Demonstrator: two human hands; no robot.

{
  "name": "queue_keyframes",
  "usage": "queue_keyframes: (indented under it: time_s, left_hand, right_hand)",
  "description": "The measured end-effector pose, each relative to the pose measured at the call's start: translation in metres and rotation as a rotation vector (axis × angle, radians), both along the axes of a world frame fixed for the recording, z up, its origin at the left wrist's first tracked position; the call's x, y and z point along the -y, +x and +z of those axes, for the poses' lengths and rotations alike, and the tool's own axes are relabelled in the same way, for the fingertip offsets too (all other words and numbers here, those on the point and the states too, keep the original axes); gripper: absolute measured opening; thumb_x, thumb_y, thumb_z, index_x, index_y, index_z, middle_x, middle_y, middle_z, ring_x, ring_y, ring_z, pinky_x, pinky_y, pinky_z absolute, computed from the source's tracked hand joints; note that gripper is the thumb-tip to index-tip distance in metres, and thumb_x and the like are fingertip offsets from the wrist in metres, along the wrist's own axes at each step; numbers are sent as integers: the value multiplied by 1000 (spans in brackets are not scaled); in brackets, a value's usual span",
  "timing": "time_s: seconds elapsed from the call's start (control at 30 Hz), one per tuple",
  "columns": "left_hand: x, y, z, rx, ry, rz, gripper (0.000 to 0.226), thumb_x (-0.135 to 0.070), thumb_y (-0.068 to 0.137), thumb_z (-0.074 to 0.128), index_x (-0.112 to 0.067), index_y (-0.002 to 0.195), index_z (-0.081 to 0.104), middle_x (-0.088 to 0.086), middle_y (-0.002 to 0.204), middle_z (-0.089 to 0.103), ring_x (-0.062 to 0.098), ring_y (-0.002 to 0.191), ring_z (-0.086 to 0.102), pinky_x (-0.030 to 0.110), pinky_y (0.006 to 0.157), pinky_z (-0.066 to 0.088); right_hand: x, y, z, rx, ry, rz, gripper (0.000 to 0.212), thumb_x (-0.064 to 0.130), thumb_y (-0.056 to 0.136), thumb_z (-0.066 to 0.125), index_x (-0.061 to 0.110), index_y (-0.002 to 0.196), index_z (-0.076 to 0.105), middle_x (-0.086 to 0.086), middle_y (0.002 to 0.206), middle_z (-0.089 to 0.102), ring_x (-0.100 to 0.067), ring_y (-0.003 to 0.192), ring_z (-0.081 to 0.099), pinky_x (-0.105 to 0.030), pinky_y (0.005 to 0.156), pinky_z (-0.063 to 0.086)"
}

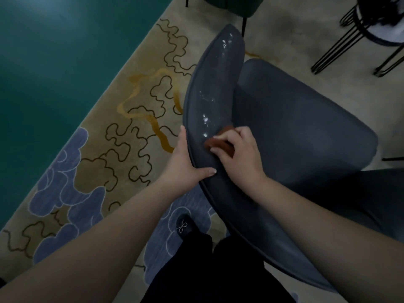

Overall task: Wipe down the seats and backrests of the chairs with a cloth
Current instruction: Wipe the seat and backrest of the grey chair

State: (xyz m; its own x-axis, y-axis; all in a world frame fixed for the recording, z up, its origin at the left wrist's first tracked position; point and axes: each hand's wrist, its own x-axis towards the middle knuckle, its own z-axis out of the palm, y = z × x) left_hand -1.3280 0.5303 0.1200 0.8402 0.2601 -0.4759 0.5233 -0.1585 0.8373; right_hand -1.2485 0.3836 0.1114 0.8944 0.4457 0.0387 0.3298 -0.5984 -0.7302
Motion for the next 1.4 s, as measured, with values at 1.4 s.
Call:
queue_keyframes:
  time_s: [1.4]
  left_hand:
    - [-59, 59, 7, -50, -130, -120, 123, -6, 64, 87, -35, 153, 7, -14, 148, 36, 14, 132, 44, 44, 105, 43]
  right_hand:
    - [-46, 38, -5, 77, 15, 12, 29, 45, 80, 65, 34, 106, 68, -1, 107, 47, -21, 100, 53, -43, 82, 51]
